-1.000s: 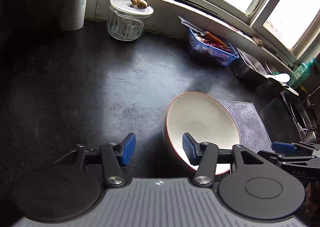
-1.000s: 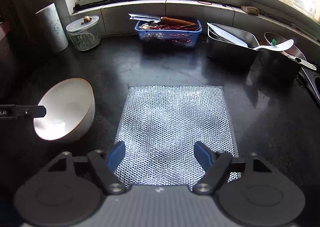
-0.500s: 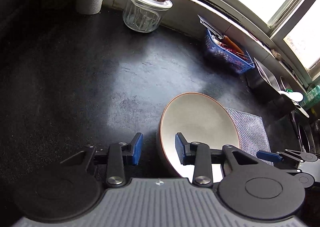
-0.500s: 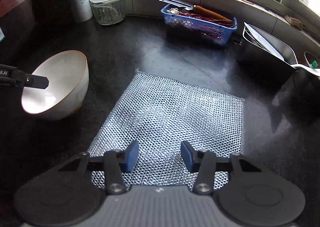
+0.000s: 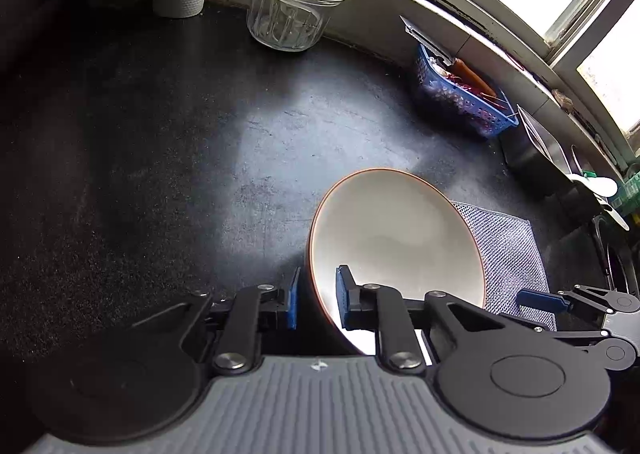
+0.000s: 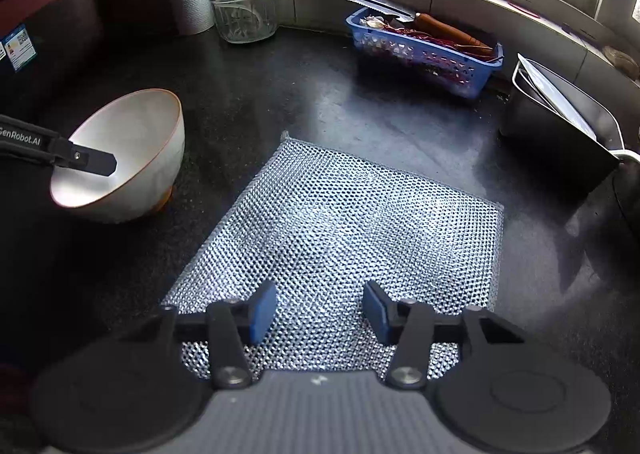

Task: Clean bowl

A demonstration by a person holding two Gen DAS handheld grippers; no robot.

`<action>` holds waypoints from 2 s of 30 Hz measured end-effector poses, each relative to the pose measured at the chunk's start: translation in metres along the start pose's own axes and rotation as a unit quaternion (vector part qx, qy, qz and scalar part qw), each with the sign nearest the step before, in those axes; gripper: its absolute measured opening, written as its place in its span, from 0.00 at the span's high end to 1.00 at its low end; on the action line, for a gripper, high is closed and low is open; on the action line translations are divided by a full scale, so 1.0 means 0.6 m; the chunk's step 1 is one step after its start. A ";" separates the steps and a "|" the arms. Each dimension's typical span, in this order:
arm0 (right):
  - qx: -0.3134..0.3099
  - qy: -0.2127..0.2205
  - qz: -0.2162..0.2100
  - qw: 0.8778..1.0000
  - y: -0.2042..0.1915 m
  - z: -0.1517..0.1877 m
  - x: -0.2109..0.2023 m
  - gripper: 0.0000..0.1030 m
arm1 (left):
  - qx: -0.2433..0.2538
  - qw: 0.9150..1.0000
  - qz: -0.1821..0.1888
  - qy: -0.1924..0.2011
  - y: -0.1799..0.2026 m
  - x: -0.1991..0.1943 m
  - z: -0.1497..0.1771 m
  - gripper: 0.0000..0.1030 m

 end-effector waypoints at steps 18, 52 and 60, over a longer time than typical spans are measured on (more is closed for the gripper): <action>0.031 -0.010 0.015 0.999 -0.015 0.003 -0.005 0.50 | 0.055 0.998 -0.029 0.001 0.012 0.001 -0.006 0.89; 0.207 0.040 0.105 0.972 -0.149 0.044 -0.280 0.02 | 0.212 0.974 -0.052 0.068 0.126 -0.205 0.085 0.05; 0.211 0.041 0.083 0.973 -0.099 0.067 -0.288 0.01 | 0.188 0.975 -0.074 0.097 0.176 -0.221 0.113 0.00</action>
Point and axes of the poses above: each gripper's, at about its wrist camera, not at the fingertips, and x roughly the way its jaws point, y to its right, z to its underside, the point moved 2 cm from there along x, roughly the way its jaws point, and after that the axes turned 12 degrees about -y, right-handed, at the moved point
